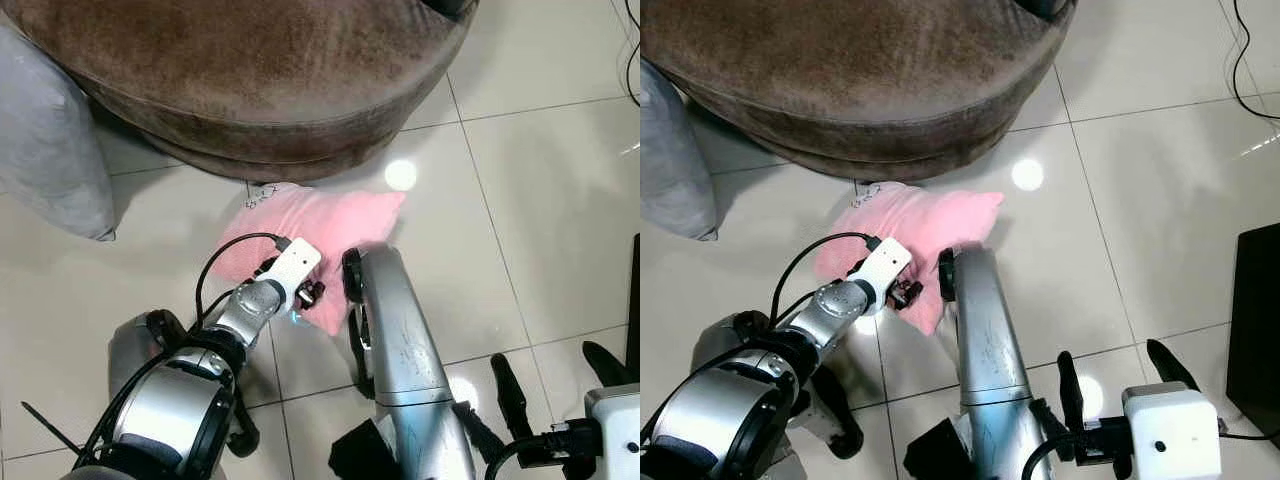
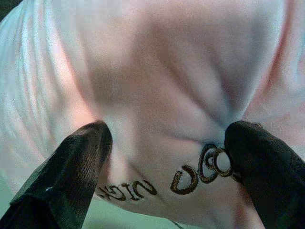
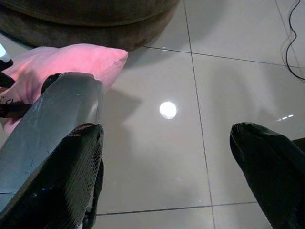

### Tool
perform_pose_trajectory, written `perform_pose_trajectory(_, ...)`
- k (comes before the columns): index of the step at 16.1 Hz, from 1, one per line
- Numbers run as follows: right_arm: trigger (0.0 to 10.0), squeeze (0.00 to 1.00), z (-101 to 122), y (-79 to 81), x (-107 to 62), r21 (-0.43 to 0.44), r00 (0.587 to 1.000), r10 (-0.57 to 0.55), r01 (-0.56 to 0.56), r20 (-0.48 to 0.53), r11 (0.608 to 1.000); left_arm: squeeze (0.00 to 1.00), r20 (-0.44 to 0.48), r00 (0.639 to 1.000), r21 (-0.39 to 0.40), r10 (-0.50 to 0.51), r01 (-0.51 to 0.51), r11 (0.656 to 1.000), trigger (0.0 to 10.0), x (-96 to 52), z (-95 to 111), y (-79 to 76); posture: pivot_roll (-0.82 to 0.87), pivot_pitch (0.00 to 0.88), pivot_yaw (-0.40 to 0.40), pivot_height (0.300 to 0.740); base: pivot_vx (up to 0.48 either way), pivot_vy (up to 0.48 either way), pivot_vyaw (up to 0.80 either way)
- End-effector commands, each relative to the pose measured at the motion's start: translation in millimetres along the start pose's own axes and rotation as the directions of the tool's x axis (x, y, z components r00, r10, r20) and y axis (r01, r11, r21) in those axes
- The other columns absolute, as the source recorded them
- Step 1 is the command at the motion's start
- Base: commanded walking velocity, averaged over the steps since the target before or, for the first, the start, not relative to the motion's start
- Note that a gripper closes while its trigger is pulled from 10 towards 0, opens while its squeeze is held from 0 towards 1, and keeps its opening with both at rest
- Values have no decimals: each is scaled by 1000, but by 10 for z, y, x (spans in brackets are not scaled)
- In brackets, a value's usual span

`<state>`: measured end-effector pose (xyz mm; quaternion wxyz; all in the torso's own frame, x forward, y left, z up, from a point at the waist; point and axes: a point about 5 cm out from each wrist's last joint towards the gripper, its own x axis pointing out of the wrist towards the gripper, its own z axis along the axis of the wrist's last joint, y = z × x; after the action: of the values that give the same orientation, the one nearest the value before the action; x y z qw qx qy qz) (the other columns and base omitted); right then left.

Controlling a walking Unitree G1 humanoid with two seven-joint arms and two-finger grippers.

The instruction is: Move the pillow to the sofa from floor

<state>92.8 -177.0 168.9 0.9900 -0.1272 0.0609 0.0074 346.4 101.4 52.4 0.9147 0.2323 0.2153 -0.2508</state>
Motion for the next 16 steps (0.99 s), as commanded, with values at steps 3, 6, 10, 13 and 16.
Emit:
perform_pose_trajectory(3,10000,0,1,12,-44,-1,1000,-3,3,-23,1000,0,-72,997,-20,-40,39,999,0,-27,-241,-135,-572,558,-42,466,0,0,0)
perform_pose_trajectory(6,10000,0,-11,15,-62,-5,999,0,0,-35,1000,0,-63,997,-25,-44,43,999,0,-24,-237,-152,-574,556,-51,466,0,0,0)
perform_pose_trajectory(10,10000,0,-22,26,-74,-3,999,3,-3,-45,1000,0,-60,997,-29,-49,47,998,0,-24,-236,-157,-572,559,-49,466,0,0,0)
perform_pose_trajectory(13,10000,0,-25,23,-71,0,999,3,-3,-49,1000,0,-72,995,-66,-67,62,996,0,-27,-258,-170,-571,566,-46,466,0,0,0)
perform_pose_trajectory(16,10000,0,-30,22,-69,4,999,3,-2,-53,1000,0,-77,995,-35,-68,66,997,0,-31,-275,-179,-570,569,-47,466,0,0,0)
